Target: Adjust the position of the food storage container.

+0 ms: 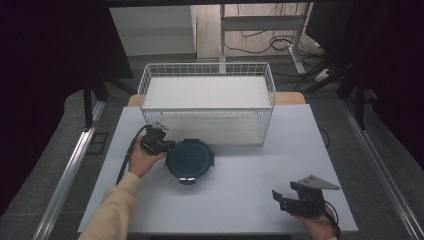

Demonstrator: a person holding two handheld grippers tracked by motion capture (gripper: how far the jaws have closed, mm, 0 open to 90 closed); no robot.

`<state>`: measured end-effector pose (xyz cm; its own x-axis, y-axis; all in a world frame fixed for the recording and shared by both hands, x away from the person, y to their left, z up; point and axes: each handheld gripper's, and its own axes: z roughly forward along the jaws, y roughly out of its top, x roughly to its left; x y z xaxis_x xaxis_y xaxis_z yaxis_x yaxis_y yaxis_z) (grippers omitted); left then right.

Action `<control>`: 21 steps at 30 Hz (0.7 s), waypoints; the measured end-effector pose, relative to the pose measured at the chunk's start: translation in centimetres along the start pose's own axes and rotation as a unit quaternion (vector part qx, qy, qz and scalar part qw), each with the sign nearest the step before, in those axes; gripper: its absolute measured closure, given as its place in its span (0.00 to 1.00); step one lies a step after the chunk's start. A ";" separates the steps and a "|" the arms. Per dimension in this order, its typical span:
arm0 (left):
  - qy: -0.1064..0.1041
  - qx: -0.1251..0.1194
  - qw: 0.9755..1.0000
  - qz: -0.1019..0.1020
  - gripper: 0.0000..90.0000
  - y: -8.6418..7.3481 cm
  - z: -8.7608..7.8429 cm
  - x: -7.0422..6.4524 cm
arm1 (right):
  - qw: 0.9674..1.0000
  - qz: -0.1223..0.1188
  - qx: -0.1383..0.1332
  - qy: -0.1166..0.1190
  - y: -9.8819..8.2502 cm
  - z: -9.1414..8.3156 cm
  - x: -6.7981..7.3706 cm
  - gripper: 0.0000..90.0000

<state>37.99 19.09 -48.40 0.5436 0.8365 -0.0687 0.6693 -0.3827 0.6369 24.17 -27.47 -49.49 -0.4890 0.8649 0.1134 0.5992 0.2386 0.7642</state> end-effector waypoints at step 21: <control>-0.027 0.005 0.999 0.043 1.00 0.1 0.1 -4.0 | 1.000 -0.001 -0.003 0.000 0.1 -0.1 0.2 0.26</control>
<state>35.97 15.69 -48.16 0.6263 0.7776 -0.0559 0.6235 -0.4566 0.6346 24.04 -27.29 -49.33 -0.4895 0.8647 0.1124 0.5951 0.2372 0.7678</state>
